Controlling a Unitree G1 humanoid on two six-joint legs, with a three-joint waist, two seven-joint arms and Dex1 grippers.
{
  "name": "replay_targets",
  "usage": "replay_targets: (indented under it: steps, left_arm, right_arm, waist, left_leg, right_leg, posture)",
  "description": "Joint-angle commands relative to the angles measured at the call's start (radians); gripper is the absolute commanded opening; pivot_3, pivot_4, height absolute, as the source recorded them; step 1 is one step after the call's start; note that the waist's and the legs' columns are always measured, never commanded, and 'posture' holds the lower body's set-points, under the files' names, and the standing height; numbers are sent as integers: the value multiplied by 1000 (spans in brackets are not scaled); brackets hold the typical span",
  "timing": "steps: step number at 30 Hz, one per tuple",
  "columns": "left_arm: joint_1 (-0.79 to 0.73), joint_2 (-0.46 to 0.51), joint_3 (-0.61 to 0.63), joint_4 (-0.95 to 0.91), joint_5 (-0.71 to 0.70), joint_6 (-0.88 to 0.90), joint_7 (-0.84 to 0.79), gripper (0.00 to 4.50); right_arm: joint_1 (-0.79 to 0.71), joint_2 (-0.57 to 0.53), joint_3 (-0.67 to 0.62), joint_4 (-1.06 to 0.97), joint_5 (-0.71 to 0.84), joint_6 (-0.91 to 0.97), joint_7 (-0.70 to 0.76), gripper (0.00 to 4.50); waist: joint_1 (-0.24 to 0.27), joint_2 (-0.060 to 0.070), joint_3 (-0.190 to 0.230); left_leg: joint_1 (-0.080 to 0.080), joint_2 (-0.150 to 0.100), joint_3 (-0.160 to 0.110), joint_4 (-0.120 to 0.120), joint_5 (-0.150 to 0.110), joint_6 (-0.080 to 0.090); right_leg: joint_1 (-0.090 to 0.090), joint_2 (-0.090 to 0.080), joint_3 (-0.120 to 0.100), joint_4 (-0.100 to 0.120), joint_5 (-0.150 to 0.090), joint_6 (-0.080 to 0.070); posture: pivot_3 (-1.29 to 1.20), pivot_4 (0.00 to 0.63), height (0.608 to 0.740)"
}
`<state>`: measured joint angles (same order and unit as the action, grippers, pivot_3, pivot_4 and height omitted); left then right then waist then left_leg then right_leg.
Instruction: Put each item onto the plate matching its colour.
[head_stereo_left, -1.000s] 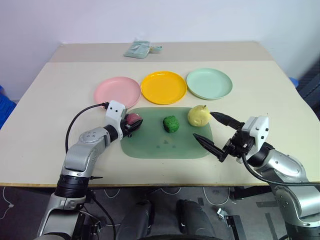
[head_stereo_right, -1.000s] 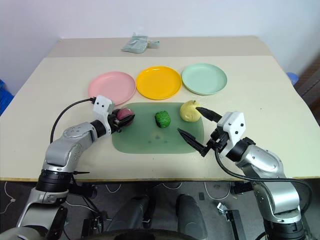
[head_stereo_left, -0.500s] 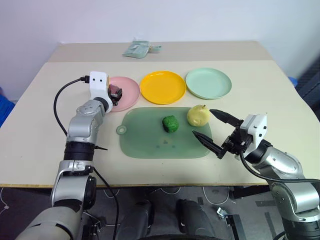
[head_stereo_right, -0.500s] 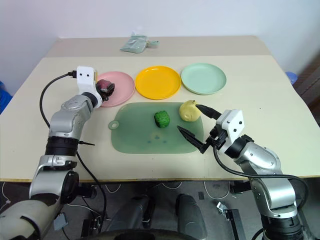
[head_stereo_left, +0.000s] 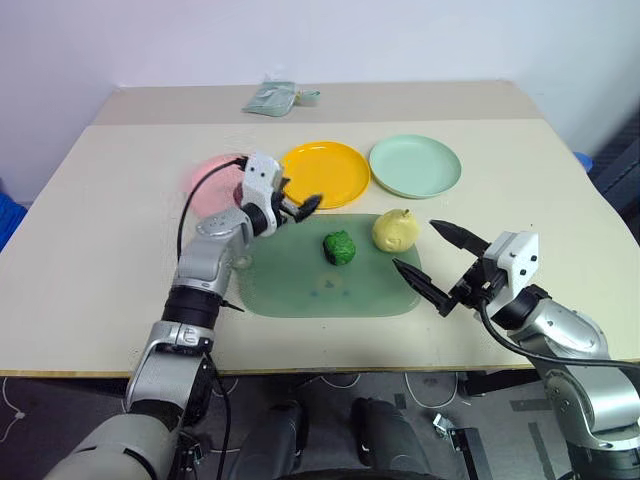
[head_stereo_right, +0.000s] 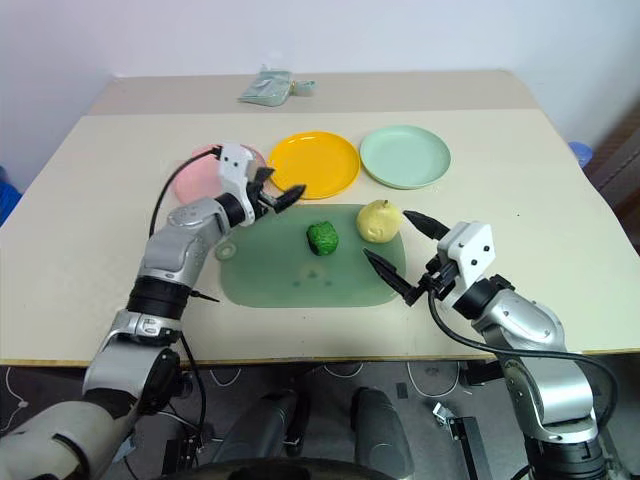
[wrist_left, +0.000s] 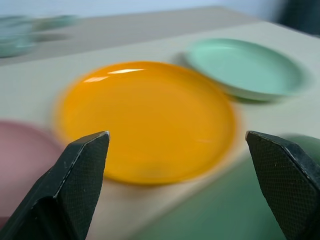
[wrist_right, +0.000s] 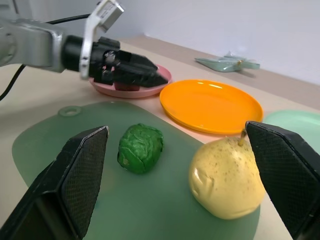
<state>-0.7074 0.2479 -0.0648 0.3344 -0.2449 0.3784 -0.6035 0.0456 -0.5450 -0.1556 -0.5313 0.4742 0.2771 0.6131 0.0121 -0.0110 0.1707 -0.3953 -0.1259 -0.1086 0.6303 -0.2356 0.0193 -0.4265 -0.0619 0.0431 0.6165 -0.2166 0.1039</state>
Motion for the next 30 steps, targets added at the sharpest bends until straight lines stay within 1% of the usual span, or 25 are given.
replay_targets:
  steps: [1,6,8,12,19,24,26,30]
  left_arm:
    - [12,6,-36,-82,-9,8,-72,4457]
    - [22,17,-38,-131,-38,43,-141,4457]
    - [36,40,-32,-157,-56,55,-187,4457]
    - [66,88,-57,-190,-41,43,-255,4457]
    - [85,118,-56,-242,-54,58,-290,4457]
    - [143,178,-11,-333,-78,26,-318,4457]
    - [167,197,41,-341,-132,27,-345,4457]
    - [206,259,63,-362,-135,17,-371,4457]
  right_arm:
    - [10,2,-23,-60,-5,-10,-22,4500]
    - [18,-1,-23,-79,1,8,-45,4500]
    - [16,-2,-17,-87,3,18,-53,4500]
    - [-3,2,-2,-87,-6,35,-71,4500]
    - [-40,6,24,-79,-13,68,-93,4500]
    - [-61,12,64,-45,-44,71,-87,4500]
    - [-81,21,87,-14,-61,66,-84,4500]
    - [-106,43,140,26,-90,59,-76,4500]
  waist:
    - [1,0,0]
    - [2,0,0]
    - [1,0,0]
    - [0,0,0]
    - [4,0,0]
    - [-5,0,0]
    - [-5,1,0]
    - [0,1,0]
  left_leg:
    - [0,0,0,0,0,0]
    - [0,0,0,1,0,0]
    - [0,0,0,0,0,0]
    - [0,0,0,0,0,1]
    - [0,0,0,1,0,1]
    - [0,0,0,-1,0,1]
    - [0,1,0,-1,0,1]
    - [0,1,0,0,0,1]
  right_leg:
    - [0,0,0,0,0,0]
    - [1,0,0,0,0,0]
    - [0,0,0,0,0,0]
    - [0,0,0,0,0,0]
    - [1,0,0,0,0,0]
    - [0,0,0,0,0,0]
    - [0,0,0,0,0,-1]
    - [0,0,0,0,0,-1]
  posture:
    - [0,150,740]
    - [0,150,740]
    - [0,150,740]
    - [0,150,740]
    - [0,150,740]
    - [0,150,740]
    - [0,150,740]
    - [0,150,740]
